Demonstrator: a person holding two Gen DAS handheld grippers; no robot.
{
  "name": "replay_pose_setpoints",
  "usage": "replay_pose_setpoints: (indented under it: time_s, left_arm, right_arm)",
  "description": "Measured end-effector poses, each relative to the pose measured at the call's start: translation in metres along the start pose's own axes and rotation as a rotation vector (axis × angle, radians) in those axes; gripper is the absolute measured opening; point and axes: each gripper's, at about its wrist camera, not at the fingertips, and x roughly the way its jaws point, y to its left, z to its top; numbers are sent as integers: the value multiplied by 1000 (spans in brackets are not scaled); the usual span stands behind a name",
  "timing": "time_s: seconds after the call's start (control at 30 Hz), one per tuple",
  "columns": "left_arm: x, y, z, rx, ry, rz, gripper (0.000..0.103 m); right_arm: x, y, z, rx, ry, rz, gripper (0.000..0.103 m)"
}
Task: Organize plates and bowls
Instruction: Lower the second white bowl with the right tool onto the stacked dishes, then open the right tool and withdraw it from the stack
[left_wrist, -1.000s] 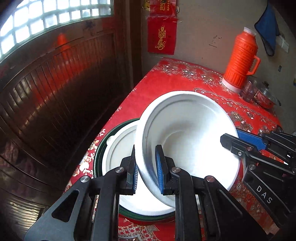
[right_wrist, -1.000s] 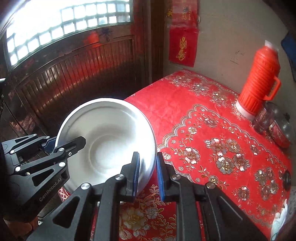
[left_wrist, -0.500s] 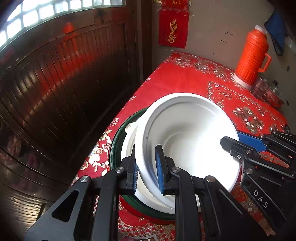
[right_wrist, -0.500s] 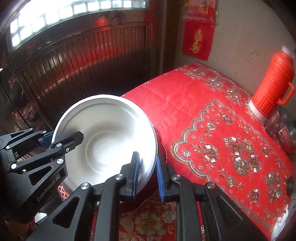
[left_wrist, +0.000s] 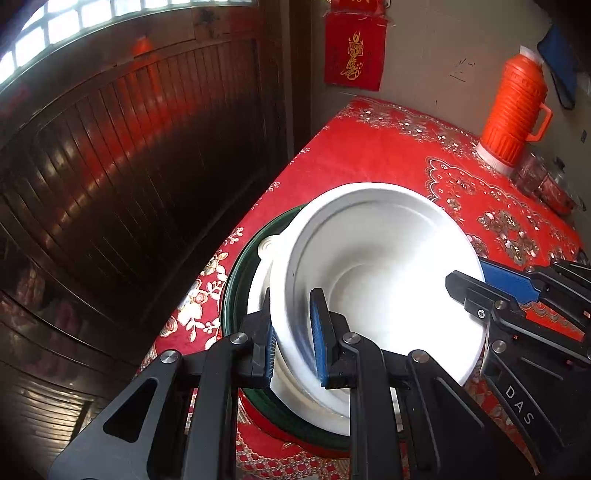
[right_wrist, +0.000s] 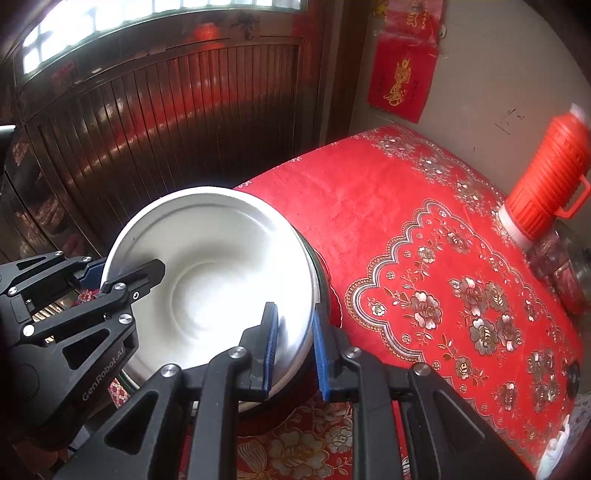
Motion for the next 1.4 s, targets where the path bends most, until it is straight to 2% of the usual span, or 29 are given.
replay_pose_setpoints:
  time_s: [0.53, 1.13, 1.23, 1.3, 1.37, 1.4]
  left_arm:
    - [-1, -2, -5, 0, -36, 32, 17]
    - [-8, 5, -9, -31, -79, 8, 19]
    - [-13, 5, -10, -40, -96, -7, 28]
    - [-18, 5, -10, -40, -119, 18, 52]
    - [-25, 4, -11, -38, -154, 32, 60]
    - [-27, 4, -11, -41, -164, 35, 60]
  right_arm:
    - [1, 4, -1, -17, -20, -29, 20]
    - [0, 6, -1, -16, -41, -30, 22]
    - [-1, 5, -2, -12, -45, -30, 25]
    - [-3, 4, -4, -8, -46, -30, 27]
    - [-5, 2, -4, 2, -53, -28, 29]
    - [-6, 1, -5, 5, -55, -27, 30]
